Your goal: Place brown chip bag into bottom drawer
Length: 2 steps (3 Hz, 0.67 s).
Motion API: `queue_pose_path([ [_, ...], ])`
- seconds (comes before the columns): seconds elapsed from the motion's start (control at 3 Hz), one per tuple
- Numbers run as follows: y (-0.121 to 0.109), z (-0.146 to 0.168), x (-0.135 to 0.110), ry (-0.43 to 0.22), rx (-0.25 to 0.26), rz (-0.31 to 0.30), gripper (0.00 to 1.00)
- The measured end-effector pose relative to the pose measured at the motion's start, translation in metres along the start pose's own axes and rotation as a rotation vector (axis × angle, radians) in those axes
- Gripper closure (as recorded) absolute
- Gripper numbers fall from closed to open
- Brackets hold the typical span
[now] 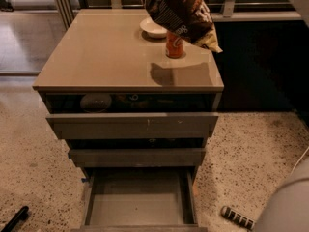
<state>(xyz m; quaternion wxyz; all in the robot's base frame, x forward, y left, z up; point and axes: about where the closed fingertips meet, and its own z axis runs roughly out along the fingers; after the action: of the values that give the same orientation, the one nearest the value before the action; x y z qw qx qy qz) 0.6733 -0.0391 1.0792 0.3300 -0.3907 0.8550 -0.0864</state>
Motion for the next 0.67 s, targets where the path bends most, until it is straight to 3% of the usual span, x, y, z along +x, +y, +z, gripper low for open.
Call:
queue_pose_path([
  [0.67,-0.05,-0.068,0.03,-0.051,0.138,0.109,1.0],
])
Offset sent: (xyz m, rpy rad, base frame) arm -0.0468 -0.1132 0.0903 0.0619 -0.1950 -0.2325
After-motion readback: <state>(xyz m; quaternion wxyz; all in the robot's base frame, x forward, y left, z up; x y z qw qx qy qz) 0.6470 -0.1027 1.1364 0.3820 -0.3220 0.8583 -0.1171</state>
